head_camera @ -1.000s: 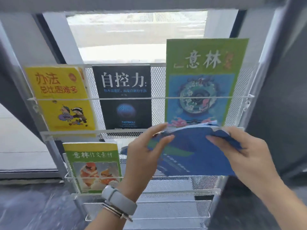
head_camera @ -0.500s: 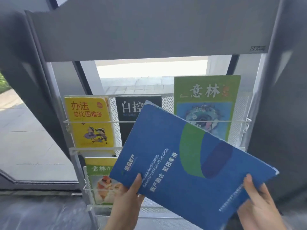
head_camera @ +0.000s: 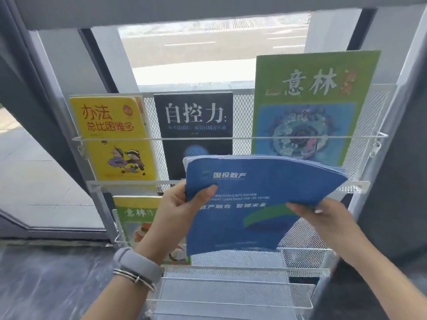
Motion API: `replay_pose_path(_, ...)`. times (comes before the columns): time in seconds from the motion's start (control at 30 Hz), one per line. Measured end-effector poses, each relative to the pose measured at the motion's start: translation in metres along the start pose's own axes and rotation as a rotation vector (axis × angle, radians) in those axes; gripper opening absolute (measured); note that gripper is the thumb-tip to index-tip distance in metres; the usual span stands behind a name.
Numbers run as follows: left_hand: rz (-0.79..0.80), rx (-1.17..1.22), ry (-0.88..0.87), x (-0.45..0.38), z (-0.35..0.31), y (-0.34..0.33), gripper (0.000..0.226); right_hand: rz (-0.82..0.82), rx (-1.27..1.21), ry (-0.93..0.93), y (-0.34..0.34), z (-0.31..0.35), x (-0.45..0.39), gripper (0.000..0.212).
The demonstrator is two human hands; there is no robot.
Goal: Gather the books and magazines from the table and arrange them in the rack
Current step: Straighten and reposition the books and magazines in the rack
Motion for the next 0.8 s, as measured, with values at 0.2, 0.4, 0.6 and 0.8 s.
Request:
replay_pose_path(0.2, 0.022, -0.065, 0.018, -0.019, 0.060, 0.004, 0.012, -0.110, 0.173, 0.019, -0.005, -0.037, -0.023, 0.023)
replay_pose_path(0.4, 0.082, -0.247, 0.043, -0.017, 0.125, 0.014, 0.014, -0.089, 0.349, 0.003, -0.026, -0.090, -0.026, 0.027)
replay_pose_path(0.6, 0.103, -0.289, 0.122, -0.020, 0.167, 0.022, 0.016, -0.054, 0.304, 0.010, -0.048, -0.124, -0.029, 0.018)
replay_pose_path(0.8, 0.056, -0.278, 0.189, -0.030, 0.188, 0.026, 0.016, -0.081, 0.283, 0.034, -0.053, -0.122, -0.035, 0.007)
Point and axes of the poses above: each hand's wrist, its own x-axis away from the middle knuckle, its own y-axis out of the back of the hand, z = x × y, the point moved 5 cm from there along -x, towards the middle knuckle, and after that the axes turned 6 degrees about -y, right-handed, at the moved point
